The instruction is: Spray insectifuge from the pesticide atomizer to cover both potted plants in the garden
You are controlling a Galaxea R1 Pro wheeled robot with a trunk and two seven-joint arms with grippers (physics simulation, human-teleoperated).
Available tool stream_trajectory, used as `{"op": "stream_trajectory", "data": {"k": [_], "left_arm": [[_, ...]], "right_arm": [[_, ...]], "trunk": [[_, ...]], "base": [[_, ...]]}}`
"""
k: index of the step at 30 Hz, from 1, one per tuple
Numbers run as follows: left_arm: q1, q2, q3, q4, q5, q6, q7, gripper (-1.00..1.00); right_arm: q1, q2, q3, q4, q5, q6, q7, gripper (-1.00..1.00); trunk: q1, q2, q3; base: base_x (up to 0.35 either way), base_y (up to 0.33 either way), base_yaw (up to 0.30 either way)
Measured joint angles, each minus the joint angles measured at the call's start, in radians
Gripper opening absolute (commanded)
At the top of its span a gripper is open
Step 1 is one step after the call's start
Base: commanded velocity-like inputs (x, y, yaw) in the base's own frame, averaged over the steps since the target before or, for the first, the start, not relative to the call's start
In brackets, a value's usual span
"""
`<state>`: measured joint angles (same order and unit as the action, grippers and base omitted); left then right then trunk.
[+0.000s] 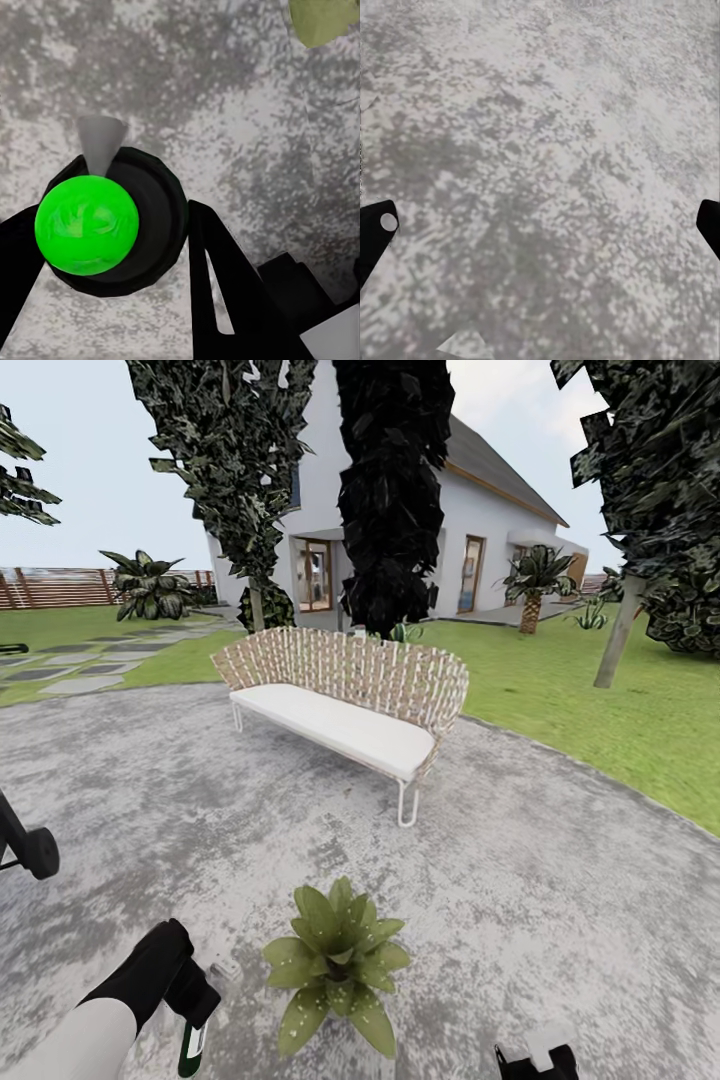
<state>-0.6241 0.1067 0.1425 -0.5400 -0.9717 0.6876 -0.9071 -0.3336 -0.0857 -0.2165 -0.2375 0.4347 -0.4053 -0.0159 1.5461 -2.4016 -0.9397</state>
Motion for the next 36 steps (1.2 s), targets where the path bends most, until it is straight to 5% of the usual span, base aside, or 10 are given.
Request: {"op": "stream_trajectory", "data": {"k": [9,17,22,36], "left_arm": [[0.004,-0.003,-0.009,0.005,-0.036,-0.001,0.000,-1.00],[0.009,-0.010,-0.041,0.013,-0.041,-0.009,0.000,-1.00],[0.027,-0.038,-0.043,0.017,-0.045,-0.015,0.004,-1.00],[0.077,-0.036,-0.047,0.002,-0.047,-0.019,0.003,-1.00]], "right_arm": [[0.000,-0.007,-0.001,0.000,-0.045,0.000,-0.001,1.00],[0.000,-0.008,-0.001,0.000,-0.046,0.000,-0.001,1.00],[0.000,-0.008,-0.001,0.000,-0.046,0.000,-0.001,1.00],[0.000,-0.008,-0.001,0.000,-0.046,0.000,-0.001,1.00]], "trunk": [[0.000,0.000,0.007],[0.000,0.000,0.013],[0.000,0.000,0.017],[0.001,0.000,0.017]], "base": [[0.094,0.188,-0.198],[0.001,0.007,-0.212],[0.000,0.000,-0.132],[-0.107,0.000,-0.005]]}}
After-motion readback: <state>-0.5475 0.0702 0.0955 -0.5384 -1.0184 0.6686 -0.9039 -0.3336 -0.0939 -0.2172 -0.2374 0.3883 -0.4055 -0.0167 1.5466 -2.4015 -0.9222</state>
